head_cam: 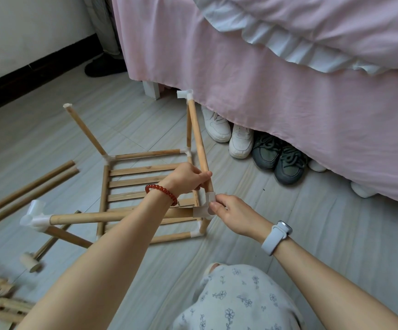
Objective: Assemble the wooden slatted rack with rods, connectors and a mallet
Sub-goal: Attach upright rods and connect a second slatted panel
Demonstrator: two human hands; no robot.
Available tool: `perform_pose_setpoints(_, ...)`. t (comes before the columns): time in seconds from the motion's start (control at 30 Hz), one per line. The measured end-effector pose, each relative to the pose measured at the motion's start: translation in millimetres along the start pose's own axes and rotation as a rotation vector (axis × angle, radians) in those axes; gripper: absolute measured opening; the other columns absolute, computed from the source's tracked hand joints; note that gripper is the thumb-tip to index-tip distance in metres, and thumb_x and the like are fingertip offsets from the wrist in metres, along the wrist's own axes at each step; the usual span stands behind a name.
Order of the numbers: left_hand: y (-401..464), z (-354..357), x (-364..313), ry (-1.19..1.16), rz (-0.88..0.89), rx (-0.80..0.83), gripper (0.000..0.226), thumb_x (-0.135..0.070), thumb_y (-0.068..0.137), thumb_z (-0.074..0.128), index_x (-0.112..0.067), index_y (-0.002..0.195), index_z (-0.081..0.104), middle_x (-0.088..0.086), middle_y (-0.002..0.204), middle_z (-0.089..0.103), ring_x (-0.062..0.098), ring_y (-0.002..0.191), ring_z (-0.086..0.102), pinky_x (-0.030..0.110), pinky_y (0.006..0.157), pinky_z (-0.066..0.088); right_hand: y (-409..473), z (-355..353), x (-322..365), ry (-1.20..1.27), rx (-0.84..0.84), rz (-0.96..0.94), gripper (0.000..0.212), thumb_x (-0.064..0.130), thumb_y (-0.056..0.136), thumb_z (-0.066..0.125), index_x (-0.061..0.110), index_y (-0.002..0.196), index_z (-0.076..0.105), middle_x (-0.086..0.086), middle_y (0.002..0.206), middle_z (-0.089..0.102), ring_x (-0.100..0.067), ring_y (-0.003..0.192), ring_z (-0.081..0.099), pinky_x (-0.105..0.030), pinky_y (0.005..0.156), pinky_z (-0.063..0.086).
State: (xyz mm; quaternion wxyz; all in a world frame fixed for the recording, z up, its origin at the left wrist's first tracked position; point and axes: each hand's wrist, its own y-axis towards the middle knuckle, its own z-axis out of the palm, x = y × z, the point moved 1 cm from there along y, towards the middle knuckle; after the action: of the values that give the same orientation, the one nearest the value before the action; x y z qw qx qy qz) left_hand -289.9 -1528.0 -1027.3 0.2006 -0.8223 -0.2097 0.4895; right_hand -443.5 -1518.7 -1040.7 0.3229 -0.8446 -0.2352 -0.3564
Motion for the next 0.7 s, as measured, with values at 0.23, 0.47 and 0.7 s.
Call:
perform_pose_setpoints(0.23,-3.2,-3.5,2.2,-0.013,0.004,0.050,0.028,-0.032,0.097,0.052,-0.012,0.085,0.067,-0.005,0.073,0.057,0.004,0.065,0.048,0.013,0.053,0.040,1.4,-2.4,3.5,-0.029,0.061,0.041,0.021,0.027,0.101,0.037,0.019,0.088,0.052,0.010,0.090,0.056,-0.007,0.081,0.051,-0.022,0.067,0.037)
perform_pose_setpoints(0.47,0.1,-8.2,-2.8,0.089,0.016,0.102,0.029,-0.032,0.097,0.050,-0.017,0.077,0.065,-0.007,0.075,0.061,0.005,0.066,0.050,0.016,0.058,0.042,5.2,-8.9,7.2,-0.051,0.133,0.055,0.019,0.025,0.102,0.034,0.017,0.097,0.051,0.012,0.096,0.055,0.003,0.079,0.048,-0.014,0.066,0.034)
perform_pose_setpoints(0.7,1.2,-7.8,-6.0,0.213,0.021,0.112,0.031,-0.032,0.098,0.048,-0.012,0.083,0.066,-0.006,0.071,0.059,0.004,0.063,0.052,0.015,0.058,0.042,4.9,-7.9,8.7,0.032,0.116,0.093,0.027,0.024,0.102,0.035,0.020,0.082,0.053,0.004,0.098,0.058,-0.011,0.093,0.051,-0.014,0.069,0.037)
